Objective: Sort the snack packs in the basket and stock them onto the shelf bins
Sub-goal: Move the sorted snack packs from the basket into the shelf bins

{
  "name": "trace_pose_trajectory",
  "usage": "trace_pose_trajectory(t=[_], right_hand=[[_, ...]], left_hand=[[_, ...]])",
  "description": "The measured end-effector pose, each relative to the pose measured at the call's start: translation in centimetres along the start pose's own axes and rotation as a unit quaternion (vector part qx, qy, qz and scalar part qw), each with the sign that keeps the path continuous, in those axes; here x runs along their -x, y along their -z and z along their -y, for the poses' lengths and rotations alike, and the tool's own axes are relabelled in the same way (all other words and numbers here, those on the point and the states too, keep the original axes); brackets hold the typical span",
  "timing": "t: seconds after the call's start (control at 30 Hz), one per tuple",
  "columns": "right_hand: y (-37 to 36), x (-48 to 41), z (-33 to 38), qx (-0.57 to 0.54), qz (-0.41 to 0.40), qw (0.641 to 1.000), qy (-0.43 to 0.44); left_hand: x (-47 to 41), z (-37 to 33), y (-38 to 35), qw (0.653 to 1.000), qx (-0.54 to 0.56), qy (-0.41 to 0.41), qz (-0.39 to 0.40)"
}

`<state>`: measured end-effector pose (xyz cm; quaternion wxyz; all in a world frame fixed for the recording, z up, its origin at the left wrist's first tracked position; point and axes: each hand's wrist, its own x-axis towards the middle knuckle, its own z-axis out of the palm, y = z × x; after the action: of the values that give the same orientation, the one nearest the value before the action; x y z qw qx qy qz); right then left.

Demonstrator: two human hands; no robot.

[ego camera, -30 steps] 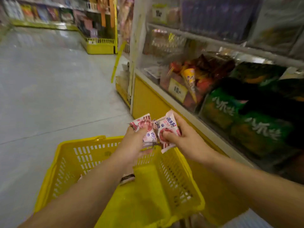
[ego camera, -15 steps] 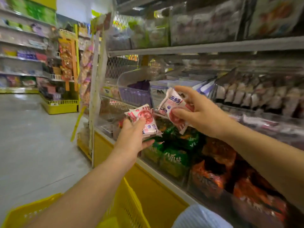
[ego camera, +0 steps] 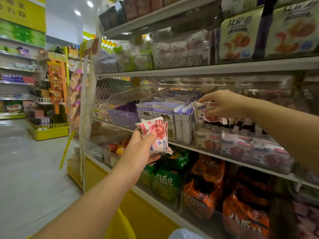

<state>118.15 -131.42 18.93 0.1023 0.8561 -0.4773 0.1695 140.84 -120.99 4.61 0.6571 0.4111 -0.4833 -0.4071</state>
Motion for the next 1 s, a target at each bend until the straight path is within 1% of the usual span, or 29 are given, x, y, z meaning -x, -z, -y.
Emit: trace_pose_trajectory(t=[0.17,0.27,0.33,0.37,0.43,0.5,0.53,0.57,0.6,0.63,0.67,0.7,0.73,0.77,0.83,0.87,0.9,0.93,1.0], right_hand=[[-2.6,0.0,-0.3,0.14,-0.028,0.989,0.025],[-4.5,1.1,-1.2,0.249,-0.061,0.966,0.033],[-5.3,1.4,-1.3,0.282,-0.072,0.956,0.035],[-5.4,1.3,-1.3,0.265,-0.057,0.962,0.027],[-4.9,1.2,-0.9,0.173,0.015,0.985,-0.008],[-3.9,1.7,-0.5,0.11,0.087,0.99,-0.029],[-3.2,1.9,-0.4,0.104,0.1,0.989,-0.027],[-2.2,2.3,-0.3,0.105,0.09,0.99,-0.018],[-0.9,2.7,-0.2,0.095,0.06,0.994,-0.004],[0.5,3.2,0.0,0.044,0.023,0.999,0.015],[2.0,3.8,0.3,-0.045,0.003,0.998,0.032],[3.4,4.6,0.6,-0.148,0.009,0.988,0.047],[4.6,5.4,0.8,-0.23,0.037,0.971,0.058],[5.3,6.3,1.1,-0.254,0.074,0.962,0.068],[5.7,7.5,1.3,-0.203,0.121,0.968,0.082],[5.5,7.8,1.2,-0.163,0.118,0.976,0.088],[5.4,8.0,1.0,-0.132,0.1,0.982,0.091],[5.5,8.3,0.6,-0.117,0.077,0.986,0.092],[6.0,8.7,-0.3,-0.11,0.039,0.99,0.081]], left_hand=[[-0.7,-0.3,0.1,1.0,-0.011,-0.005,0.011],[-1.1,-0.5,-0.4,1.0,-0.018,-0.011,0.023],[-1.2,-0.8,-1.0,0.999,-0.023,-0.014,0.033],[-1.2,-0.9,-1.2,0.999,-0.024,-0.014,0.038],[-1.2,-1.1,-1.7,0.998,-0.031,-0.015,0.049],[-1.1,-1.4,-2.1,0.996,-0.048,-0.02,0.067],[-1.1,-1.6,-2.3,0.995,-0.062,-0.028,0.077],[-1.2,-1.9,-2.5,0.992,-0.081,-0.039,0.087],[-1.5,-2.2,-2.7,0.988,-0.108,-0.055,0.098],[-1.8,-2.5,-3.0,0.98,-0.15,-0.074,0.11],[-2.1,-3.0,-3.3,0.967,-0.201,-0.092,0.126],[-2.5,-3.5,-3.8,0.952,-0.247,-0.105,0.147],[-2.7,-4.1,-4.6,0.939,-0.276,-0.112,0.171],[-3.0,-4.6,-5.4,0.927,-0.296,-0.117,0.196],[-3.6,-5.8,-7.4,0.895,-0.352,-0.15,0.228],[-3.9,-6.3,-8.4,0.877,-0.38,-0.173,0.237],[-4.1,-6.8,-9.4,0.866,-0.393,-0.193,0.243],[-4.2,-7.2,-10.3,0.861,-0.391,-0.209,0.249],[-4.6,-7.5,-11.7,0.867,-0.362,-0.236,0.249]])
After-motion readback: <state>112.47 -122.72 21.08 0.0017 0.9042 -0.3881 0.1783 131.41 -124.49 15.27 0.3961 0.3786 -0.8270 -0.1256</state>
